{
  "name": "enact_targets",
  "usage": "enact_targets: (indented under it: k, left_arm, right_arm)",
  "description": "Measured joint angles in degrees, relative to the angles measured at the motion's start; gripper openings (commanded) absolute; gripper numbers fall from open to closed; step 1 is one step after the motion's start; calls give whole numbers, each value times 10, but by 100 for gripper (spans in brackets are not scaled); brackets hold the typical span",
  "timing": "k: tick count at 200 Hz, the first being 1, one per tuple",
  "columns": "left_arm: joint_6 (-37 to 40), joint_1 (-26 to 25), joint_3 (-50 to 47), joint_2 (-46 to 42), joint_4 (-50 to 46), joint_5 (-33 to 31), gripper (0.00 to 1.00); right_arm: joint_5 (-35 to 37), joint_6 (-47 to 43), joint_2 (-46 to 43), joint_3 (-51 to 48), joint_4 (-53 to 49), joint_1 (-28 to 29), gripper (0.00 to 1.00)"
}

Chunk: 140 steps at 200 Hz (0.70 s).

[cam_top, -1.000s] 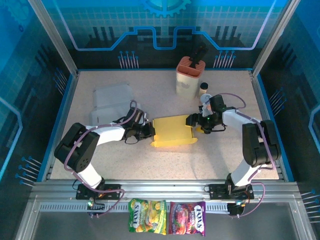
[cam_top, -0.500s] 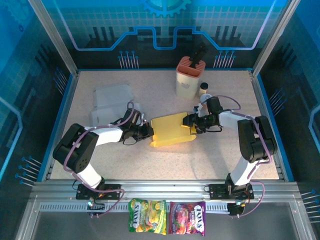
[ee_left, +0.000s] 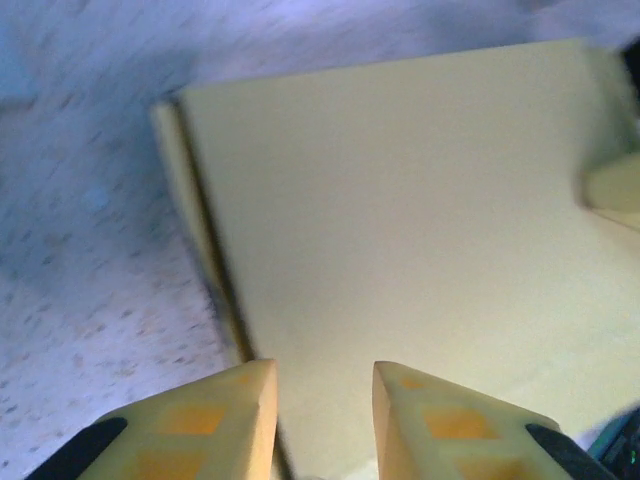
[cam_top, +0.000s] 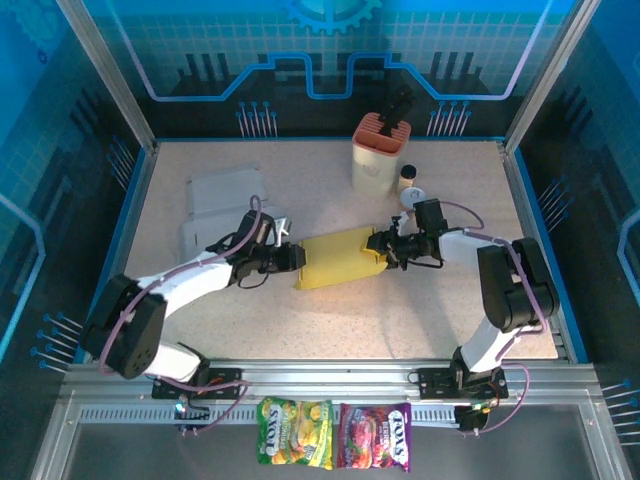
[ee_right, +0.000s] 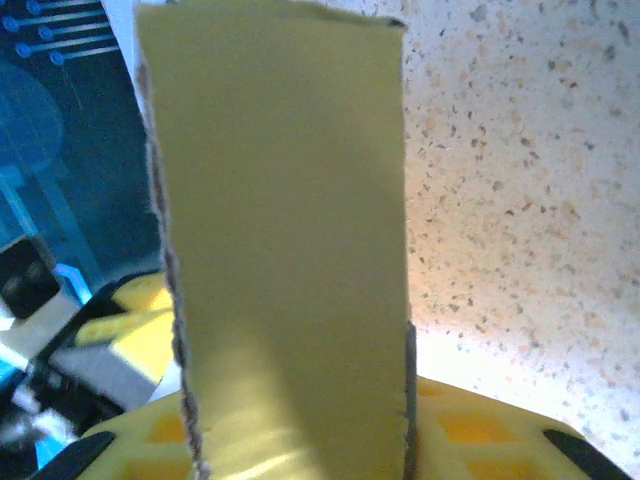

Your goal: Fold the paper box

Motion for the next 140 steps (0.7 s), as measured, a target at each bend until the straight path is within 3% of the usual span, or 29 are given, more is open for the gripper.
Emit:
enact_targets:
  k: [17, 50, 65, 98, 140]
  left_arm:
    - [114, -55, 3, -61, -2, 0, 53]
    - [329, -171, 36, -115, -46, -10, 60]
    - [404, -187, 47, -113, -69, -36, 70]
    - [534, -218, 61, -68, -100, -125, 72]
    - [628, -238, 72, 1, -100, -204, 73]
  right_arm:
    - [0, 37, -18, 0, -12, -8, 33]
    - [-3, 89, -49, 0, -83, -37, 33]
    - [-9, 108, -56, 0, -118, -47, 33]
    - [-24, 133, -69, 5, -182, -52, 33]
    - [-41, 152, -73, 8, -232, -52, 34]
